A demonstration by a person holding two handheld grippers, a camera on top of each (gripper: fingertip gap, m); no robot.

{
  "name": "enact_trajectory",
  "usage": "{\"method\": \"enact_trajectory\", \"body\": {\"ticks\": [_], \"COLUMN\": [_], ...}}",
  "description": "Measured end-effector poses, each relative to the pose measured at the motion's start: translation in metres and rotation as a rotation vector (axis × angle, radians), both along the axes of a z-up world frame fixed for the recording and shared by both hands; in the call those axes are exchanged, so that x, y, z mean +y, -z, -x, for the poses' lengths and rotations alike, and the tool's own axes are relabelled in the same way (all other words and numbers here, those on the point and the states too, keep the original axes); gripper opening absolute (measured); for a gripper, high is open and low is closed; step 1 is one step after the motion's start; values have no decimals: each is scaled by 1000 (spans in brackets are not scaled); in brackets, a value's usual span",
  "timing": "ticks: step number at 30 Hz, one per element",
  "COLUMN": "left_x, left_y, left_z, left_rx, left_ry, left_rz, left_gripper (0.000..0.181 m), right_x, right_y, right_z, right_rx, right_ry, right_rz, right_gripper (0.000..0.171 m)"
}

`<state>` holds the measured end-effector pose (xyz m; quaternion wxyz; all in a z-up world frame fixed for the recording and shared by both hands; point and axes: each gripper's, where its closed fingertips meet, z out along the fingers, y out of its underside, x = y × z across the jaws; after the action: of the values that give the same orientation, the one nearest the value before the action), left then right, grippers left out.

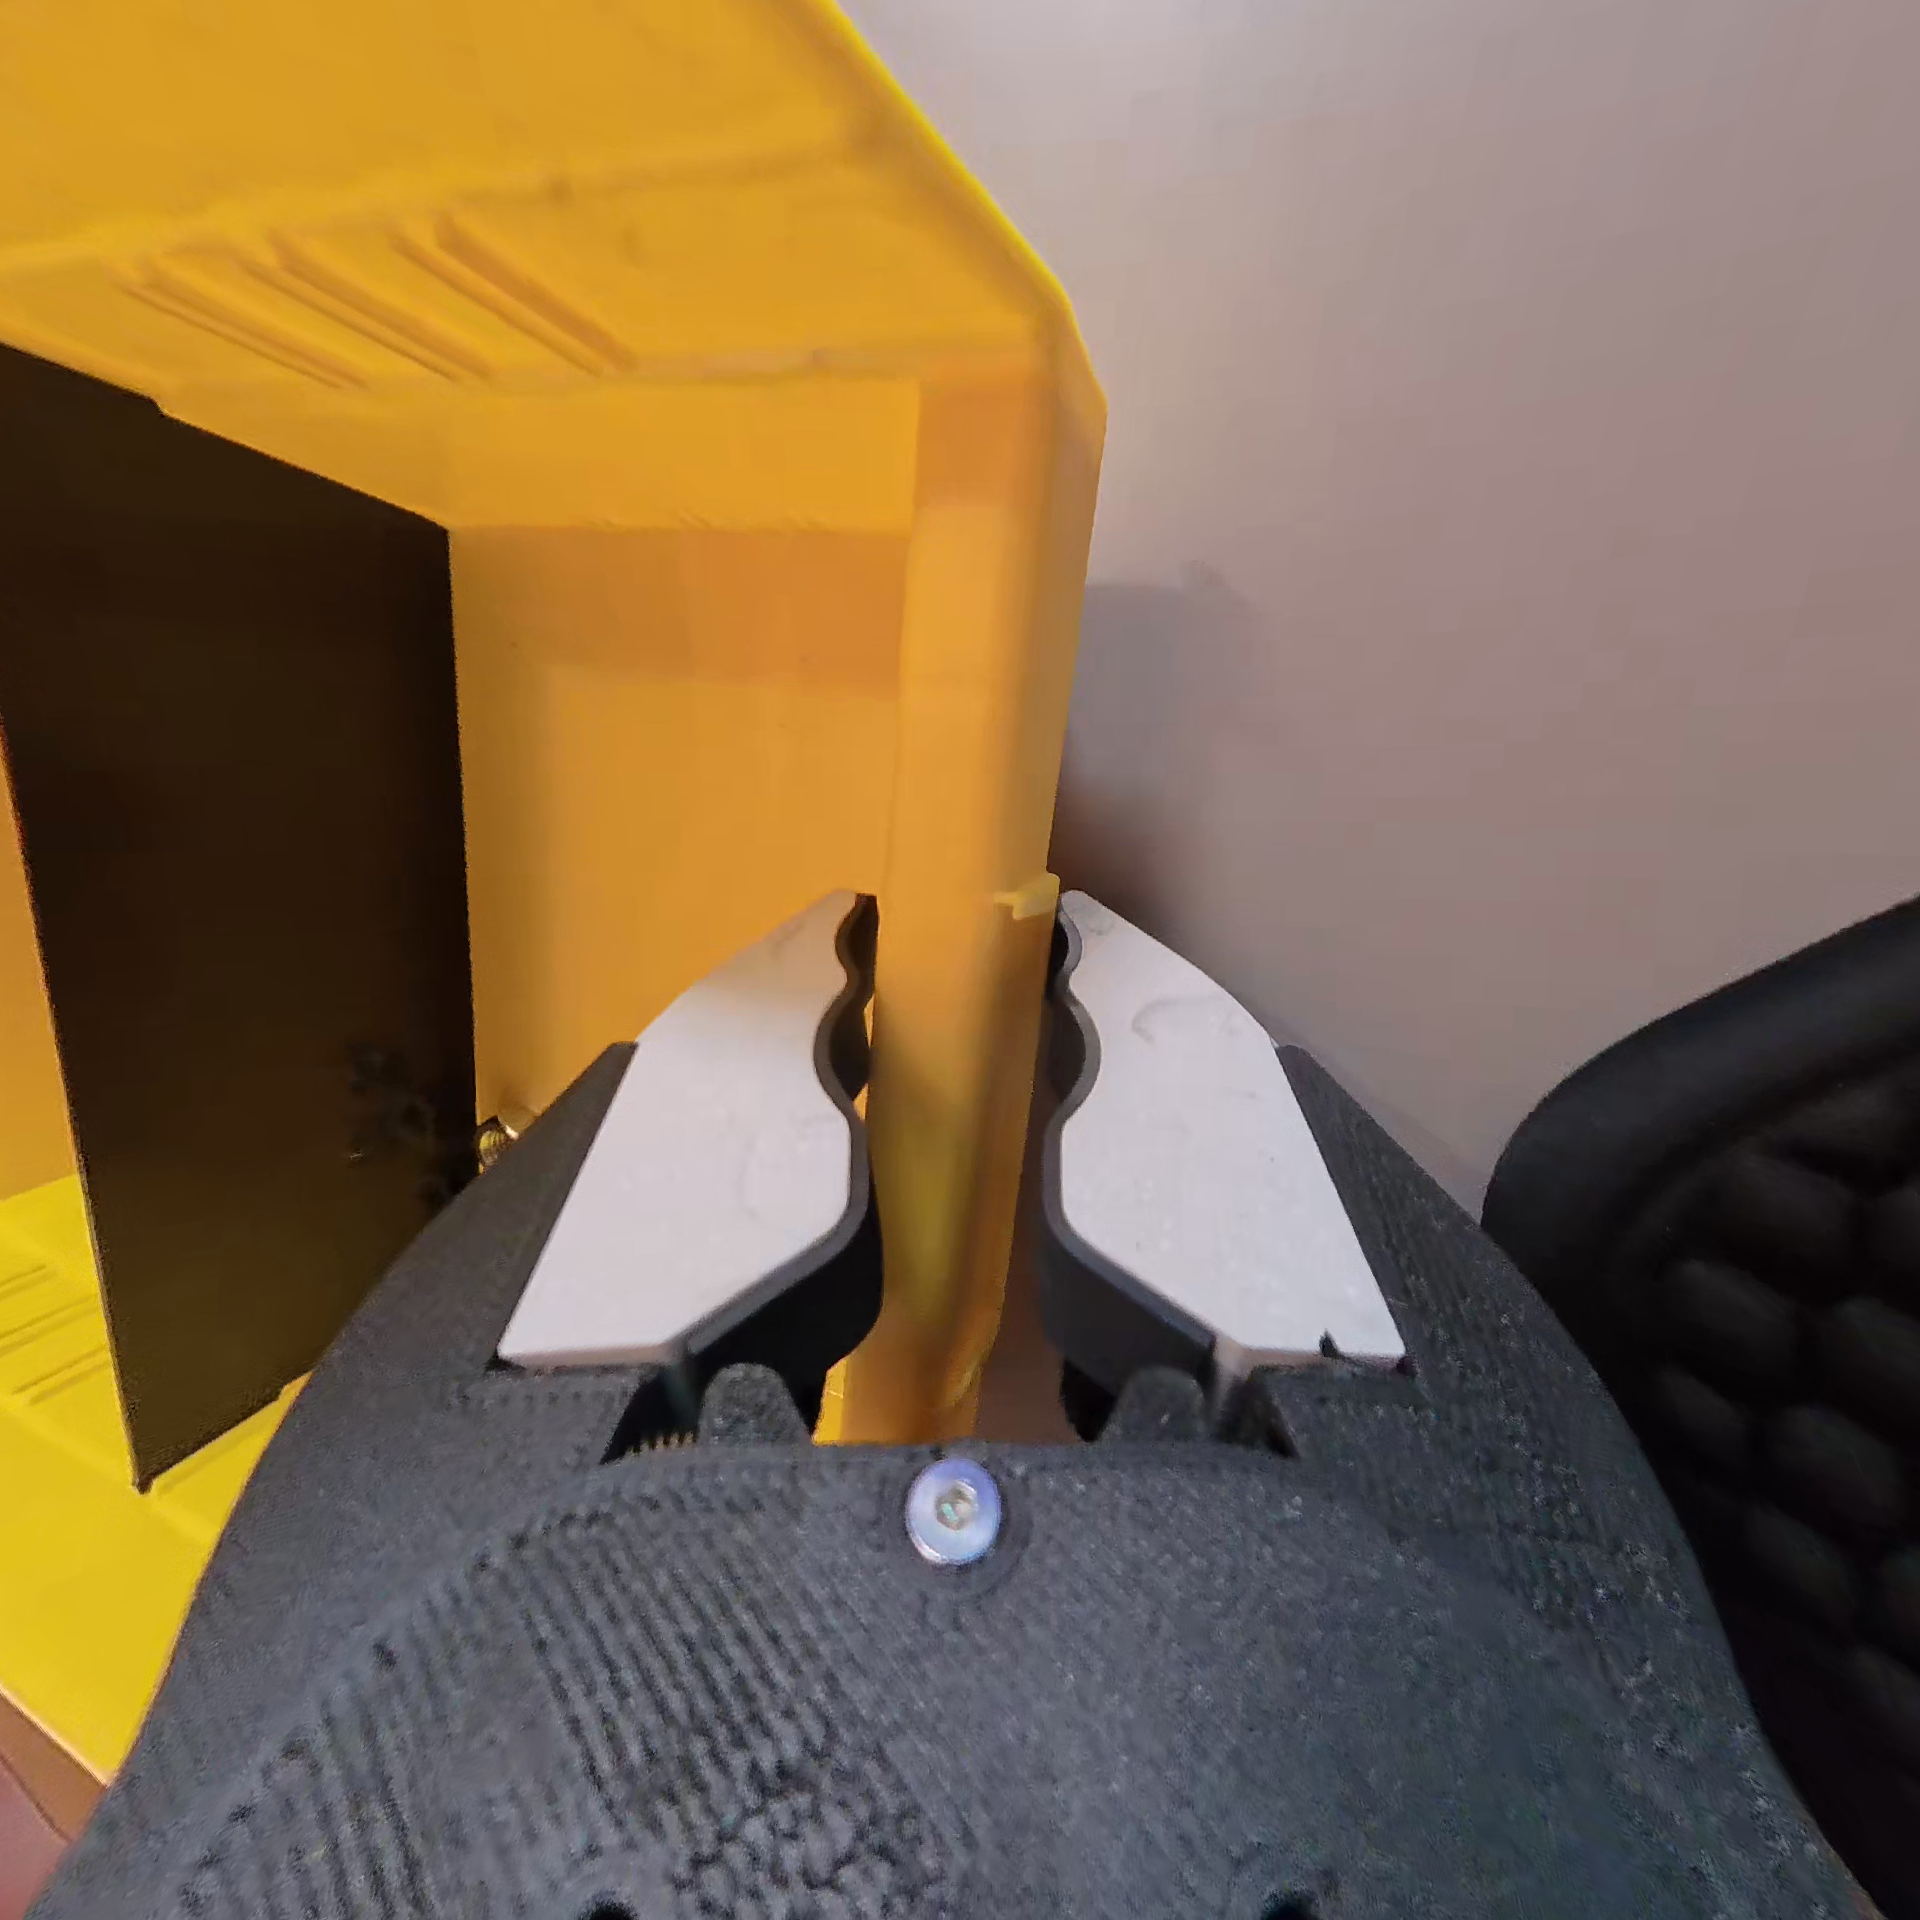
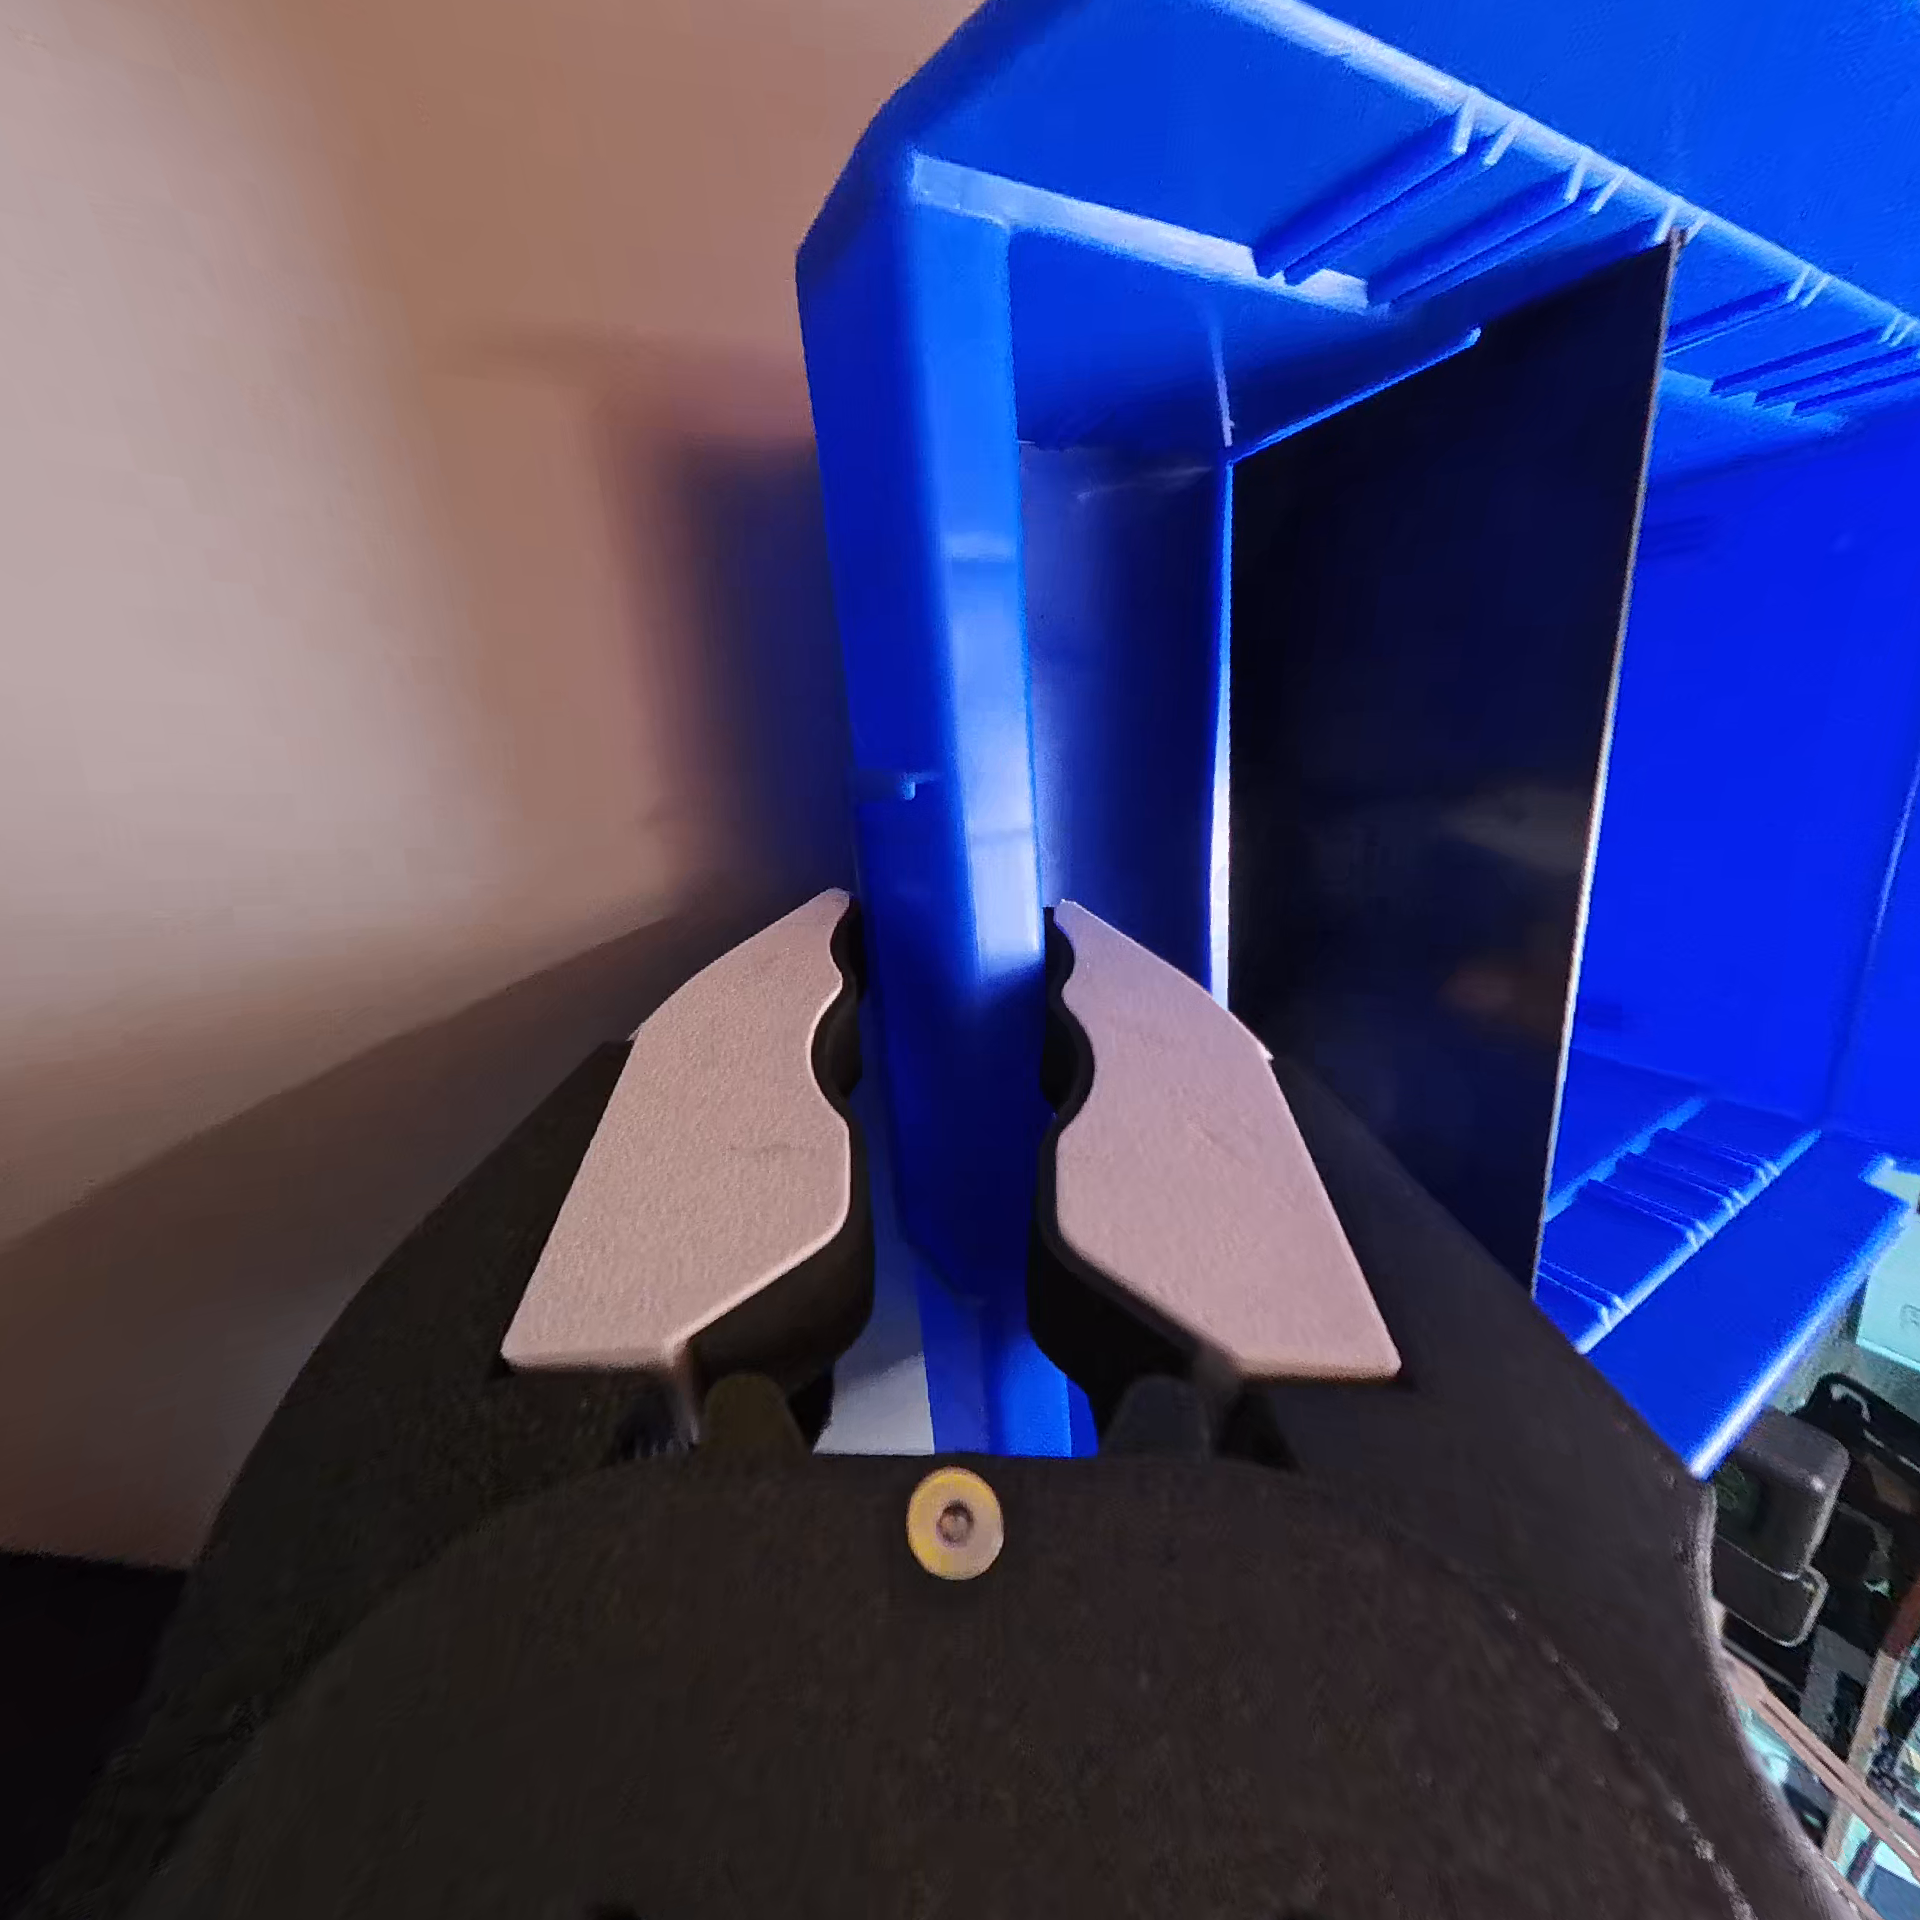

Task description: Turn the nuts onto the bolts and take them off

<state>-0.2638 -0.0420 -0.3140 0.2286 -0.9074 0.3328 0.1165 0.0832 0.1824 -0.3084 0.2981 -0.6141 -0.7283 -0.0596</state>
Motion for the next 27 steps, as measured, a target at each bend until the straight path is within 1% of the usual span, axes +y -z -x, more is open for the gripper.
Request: {"method": "enact_trajectory", "body": {"ticks": [6,13,20,27], "left_x": [18,44,56,55], "left_y": [-1,-1,-1,-1], "left_z": [-1,7,22,29], "left_rx": [12,21,27,15], "left_ry": [-14,-57,-97,-110], "left_rz": [-46,-63,-80,-84], "left_gripper": [31,30,31,31], "right_x": [31,53,65,65], "right_y": [0,0,-1,-1], "right_z": [-14,-15,-10,-18], "right_rx": [-24,-21,-3,-10], "right_ry": [6,48,127,131], "right_rz": [-5,-26,-50,-45], "right_gripper": [32,32,32,32]}}
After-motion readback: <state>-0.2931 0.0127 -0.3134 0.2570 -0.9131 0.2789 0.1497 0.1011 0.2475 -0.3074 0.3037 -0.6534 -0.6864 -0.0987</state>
